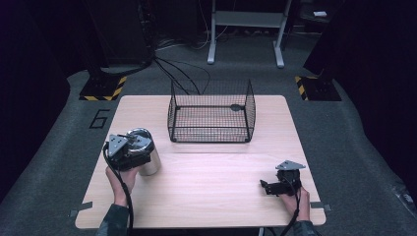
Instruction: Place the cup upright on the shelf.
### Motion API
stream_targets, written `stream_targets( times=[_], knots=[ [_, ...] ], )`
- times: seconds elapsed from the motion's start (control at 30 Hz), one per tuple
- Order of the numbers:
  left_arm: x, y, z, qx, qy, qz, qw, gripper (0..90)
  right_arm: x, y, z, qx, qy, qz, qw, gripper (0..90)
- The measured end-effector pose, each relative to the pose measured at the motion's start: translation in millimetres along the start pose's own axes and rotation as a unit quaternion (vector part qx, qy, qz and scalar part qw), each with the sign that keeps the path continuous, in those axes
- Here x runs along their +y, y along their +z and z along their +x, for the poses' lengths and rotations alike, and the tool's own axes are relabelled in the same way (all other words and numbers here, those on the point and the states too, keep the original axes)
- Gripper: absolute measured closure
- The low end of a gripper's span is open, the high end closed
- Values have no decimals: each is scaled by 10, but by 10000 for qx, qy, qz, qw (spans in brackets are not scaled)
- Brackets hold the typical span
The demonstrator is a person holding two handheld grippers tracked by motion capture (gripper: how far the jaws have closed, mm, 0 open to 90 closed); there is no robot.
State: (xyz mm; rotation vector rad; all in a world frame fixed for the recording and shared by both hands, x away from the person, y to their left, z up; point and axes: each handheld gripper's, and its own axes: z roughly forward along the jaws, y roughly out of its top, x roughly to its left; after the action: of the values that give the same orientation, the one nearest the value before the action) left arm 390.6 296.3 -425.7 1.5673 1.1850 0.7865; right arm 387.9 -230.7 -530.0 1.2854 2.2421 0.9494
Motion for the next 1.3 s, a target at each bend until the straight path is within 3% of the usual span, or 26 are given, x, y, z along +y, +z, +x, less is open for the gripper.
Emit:
stream_targets(
  times=[0.2, 0.67, 1.17, 1.3],
  knots=[
    [112, -49, -34, -229, 93, 53, 9997, 34, 1, 0, -2, 5, -5, 2, 10000, 0],
    [293, -105, -142, -516, 302, 2, 9982, 35, 1, 0, -2, 7, -5, 2, 10000, 0],
    [512, -23, -365, -968, 706, 9, 9928, 35, 1, 0, -1, 6, -5, 1, 10000, 0],
    [553, 27, -413, -1093, 711, 47, 9915, 35, 1, 0, -2, 5, -10, 0, 10000, 0]
  ],
)
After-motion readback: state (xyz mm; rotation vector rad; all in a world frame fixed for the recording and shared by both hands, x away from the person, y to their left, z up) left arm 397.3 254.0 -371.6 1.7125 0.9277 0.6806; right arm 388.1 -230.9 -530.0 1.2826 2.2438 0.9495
